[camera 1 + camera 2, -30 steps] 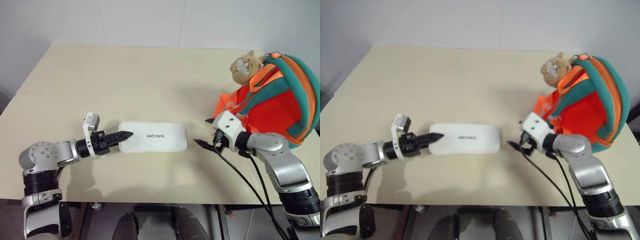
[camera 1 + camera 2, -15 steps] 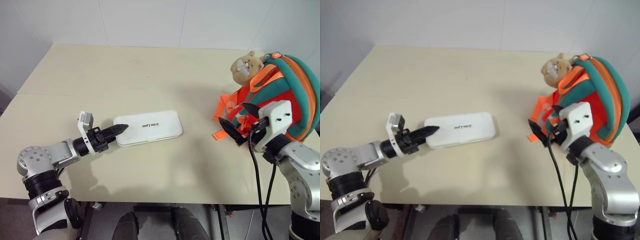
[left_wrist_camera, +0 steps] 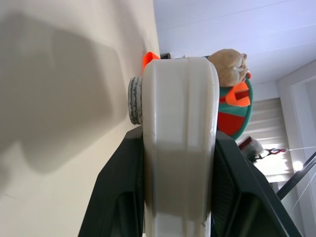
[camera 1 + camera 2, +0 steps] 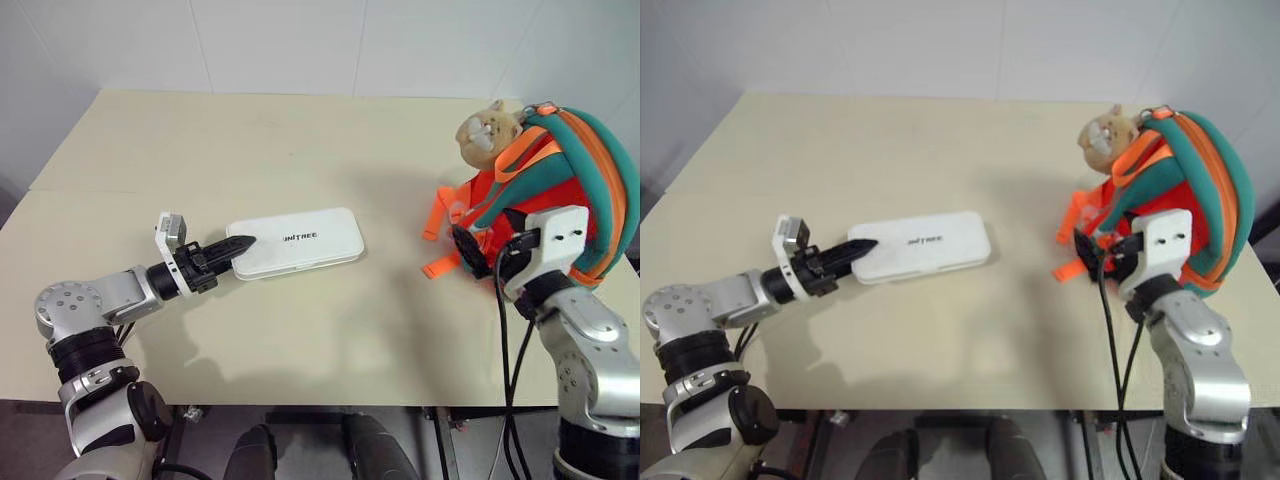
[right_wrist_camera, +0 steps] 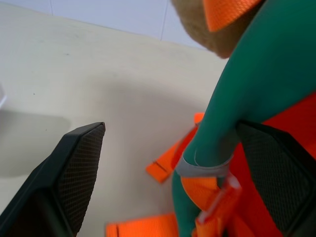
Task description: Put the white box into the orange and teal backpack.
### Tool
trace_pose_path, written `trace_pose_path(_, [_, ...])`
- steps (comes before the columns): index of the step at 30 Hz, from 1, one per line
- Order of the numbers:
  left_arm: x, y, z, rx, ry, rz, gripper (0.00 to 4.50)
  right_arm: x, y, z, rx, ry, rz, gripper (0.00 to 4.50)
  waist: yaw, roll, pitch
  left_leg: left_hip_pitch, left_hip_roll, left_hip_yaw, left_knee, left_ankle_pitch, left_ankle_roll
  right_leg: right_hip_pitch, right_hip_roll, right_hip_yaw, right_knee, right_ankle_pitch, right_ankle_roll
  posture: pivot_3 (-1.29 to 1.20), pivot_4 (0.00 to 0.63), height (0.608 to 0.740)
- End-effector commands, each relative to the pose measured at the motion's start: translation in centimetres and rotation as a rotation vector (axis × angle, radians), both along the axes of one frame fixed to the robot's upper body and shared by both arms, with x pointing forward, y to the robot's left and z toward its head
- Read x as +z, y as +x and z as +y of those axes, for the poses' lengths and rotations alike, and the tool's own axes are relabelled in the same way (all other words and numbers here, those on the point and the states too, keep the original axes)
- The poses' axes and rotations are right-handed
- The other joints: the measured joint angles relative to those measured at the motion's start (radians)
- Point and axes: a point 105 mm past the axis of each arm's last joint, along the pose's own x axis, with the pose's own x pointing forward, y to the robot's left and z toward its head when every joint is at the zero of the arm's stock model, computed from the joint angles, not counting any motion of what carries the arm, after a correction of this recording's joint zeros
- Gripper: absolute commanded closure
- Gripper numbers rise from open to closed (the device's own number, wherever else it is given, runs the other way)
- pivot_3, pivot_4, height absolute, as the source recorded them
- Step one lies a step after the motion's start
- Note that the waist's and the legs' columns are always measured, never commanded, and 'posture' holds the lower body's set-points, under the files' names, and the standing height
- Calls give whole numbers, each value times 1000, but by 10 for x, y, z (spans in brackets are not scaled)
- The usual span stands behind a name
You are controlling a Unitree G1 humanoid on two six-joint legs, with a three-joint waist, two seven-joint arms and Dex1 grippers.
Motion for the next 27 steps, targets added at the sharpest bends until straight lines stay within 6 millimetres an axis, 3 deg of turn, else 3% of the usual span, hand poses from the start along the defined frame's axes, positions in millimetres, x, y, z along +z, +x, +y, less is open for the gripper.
trace_pose_path(1, [18, -4, 2, -9, -16, -79, 3213, 7, 15, -7, -61, -23, -48, 0, 0, 0, 0, 0, 0, 0, 0, 0, 0, 0, 0, 0, -1, 0, 0, 0, 150, 740])
trace_pose_path(9, [19, -12, 6, 17, -7, -101, 3213, 10, 52, -22, -211, -14, -74, 0, -2, 0, 0, 0, 0, 0, -5, 0, 0, -1, 0, 0, -3, 0, 0, 0, 150, 740])
trace_pose_path(15, [18, -14, 8, 34, -4, -103, 3213, 17, 63, -27, -284, 14, -126, 0, -1, 0, 0, 0, 0, 0, -6, 0, -1, -1, -1, 0, -5, 0, 0, 0, 150, 740])
trace_pose_path(18, [18, -14, 8, 38, -5, -101, 3213, 20, 66, -21, -276, 58, -144, 570, -1, 0, 0, 0, 0, 0, -6, 0, -1, -1, -1, 0, -4, 0, 1, 0, 150, 740])
trace_pose_path(27, [20, -13, 16, 67, 9, -101, 3213, 36, 67, -6, -182, 109, -173, 3698, -3, 0, 0, 0, 0, 0, -6, 1, -1, -1, -1, 0, -4, 0, 1, 0, 150, 740])
